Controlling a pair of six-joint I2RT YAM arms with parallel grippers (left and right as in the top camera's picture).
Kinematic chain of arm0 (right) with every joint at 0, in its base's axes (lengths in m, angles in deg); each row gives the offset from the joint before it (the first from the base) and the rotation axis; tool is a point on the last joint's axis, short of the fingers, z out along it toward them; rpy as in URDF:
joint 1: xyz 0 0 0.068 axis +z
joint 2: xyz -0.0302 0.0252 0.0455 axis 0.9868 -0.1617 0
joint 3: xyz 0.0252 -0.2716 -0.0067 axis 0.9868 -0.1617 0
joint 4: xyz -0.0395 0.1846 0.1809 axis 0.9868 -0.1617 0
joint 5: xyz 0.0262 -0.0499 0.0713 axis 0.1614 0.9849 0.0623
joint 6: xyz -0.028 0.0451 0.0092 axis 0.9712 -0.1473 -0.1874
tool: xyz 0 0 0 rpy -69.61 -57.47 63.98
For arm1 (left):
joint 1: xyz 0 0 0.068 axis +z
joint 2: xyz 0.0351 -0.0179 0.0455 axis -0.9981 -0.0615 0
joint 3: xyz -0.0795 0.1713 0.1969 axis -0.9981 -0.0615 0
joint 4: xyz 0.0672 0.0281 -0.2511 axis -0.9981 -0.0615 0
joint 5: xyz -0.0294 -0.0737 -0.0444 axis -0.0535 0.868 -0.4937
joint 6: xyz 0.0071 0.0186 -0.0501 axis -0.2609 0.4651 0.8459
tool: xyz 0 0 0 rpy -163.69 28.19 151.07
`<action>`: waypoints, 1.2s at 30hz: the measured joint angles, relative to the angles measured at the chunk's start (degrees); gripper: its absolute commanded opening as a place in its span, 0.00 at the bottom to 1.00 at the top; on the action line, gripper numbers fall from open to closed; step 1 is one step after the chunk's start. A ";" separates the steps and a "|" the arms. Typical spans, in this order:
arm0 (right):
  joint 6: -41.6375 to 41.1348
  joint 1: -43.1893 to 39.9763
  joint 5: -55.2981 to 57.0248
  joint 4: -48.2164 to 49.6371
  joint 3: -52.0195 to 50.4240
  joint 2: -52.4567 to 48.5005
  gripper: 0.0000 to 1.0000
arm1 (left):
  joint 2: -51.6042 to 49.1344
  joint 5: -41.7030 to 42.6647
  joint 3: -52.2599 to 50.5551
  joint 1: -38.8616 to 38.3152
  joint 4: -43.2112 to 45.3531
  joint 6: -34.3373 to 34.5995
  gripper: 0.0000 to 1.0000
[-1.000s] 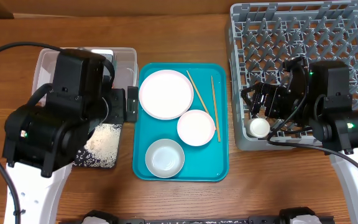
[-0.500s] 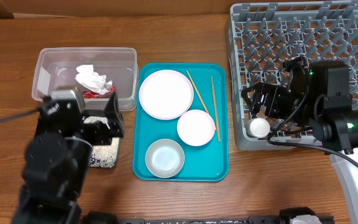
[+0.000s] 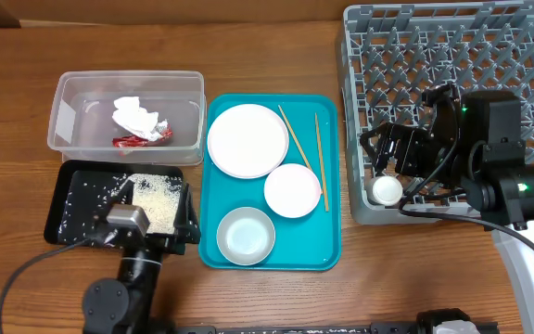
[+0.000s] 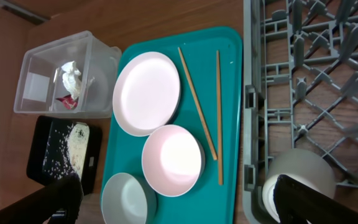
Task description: Sort waste into correct bins and load items into the dishwasher
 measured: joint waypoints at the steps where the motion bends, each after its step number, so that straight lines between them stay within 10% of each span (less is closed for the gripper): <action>1: -0.04 0.02 0.00 0.00 0.00 0.00 1.00 | 1.42 0.02 -1.92 0.00 0.66 -0.22 1.00; 36: -0.02 0.00 -0.02 0.02 0.00 0.00 1.00 | 7.58 0.22 -18.45 0.00 5.05 -0.61 1.00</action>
